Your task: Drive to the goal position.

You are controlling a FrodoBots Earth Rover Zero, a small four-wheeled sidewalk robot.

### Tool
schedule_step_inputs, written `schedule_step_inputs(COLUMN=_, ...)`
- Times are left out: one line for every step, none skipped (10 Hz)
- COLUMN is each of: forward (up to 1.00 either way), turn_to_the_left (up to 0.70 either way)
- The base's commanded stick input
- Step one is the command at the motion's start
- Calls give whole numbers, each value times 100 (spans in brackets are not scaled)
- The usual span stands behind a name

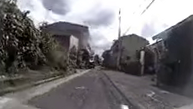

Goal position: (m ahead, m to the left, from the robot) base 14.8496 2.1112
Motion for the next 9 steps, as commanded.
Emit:
schedule_step_inputs(forward=85, turn_to_the_left=-34)
schedule_step_inputs(forward=85, turn_to_the_left=-34)
schedule_step_inputs(forward=85, turn_to_the_left=-34)
schedule_step_inputs(forward=85, turn_to_the_left=-30)
schedule_step_inputs(forward=85, turn_to_the_left=-23)
schedule_step_inputs(forward=85, turn_to_the_left=0)
schedule_step_inputs(forward=85, turn_to_the_left=0)
schedule_step_inputs(forward=85, turn_to_the_left=0)
schedule_step_inputs(forward=85, turn_to_the_left=0)
